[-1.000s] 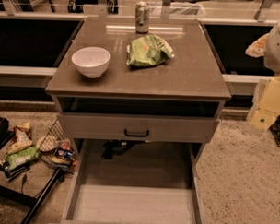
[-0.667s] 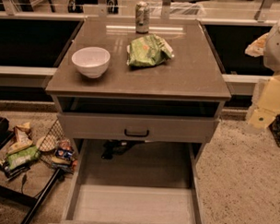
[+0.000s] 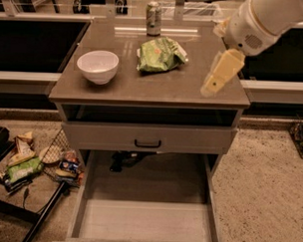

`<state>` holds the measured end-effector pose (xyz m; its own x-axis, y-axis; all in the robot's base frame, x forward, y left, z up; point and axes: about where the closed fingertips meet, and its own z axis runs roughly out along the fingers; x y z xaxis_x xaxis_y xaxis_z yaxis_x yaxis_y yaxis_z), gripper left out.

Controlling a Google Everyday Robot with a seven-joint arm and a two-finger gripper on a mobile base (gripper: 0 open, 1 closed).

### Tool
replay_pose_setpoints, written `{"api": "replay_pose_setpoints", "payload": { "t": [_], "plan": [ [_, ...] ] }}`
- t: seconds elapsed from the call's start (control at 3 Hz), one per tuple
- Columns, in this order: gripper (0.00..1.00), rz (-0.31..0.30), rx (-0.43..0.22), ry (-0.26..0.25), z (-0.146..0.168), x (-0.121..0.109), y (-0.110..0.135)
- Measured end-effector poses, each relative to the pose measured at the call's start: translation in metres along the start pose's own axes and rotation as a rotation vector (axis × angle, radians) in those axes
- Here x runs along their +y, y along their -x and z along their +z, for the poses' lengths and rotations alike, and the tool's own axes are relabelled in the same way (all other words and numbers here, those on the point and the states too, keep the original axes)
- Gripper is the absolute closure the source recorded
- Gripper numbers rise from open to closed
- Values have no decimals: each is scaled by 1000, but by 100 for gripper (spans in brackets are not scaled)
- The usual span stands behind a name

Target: Place green jalapeno chip bag into middle drawer

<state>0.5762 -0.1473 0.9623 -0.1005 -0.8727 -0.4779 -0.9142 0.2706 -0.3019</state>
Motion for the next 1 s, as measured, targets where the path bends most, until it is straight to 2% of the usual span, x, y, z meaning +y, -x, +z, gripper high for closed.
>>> {"api": "replay_pose_setpoints", "payload": {
  "t": [0.33, 0.67, 1.0],
  "plan": [
    [0, 1, -144, -57, 39, -59, 41],
    [0, 14, -210, -94, 76, -104, 75],
    [0, 35, -239, -73, 122, -128, 105]
  ]
}}
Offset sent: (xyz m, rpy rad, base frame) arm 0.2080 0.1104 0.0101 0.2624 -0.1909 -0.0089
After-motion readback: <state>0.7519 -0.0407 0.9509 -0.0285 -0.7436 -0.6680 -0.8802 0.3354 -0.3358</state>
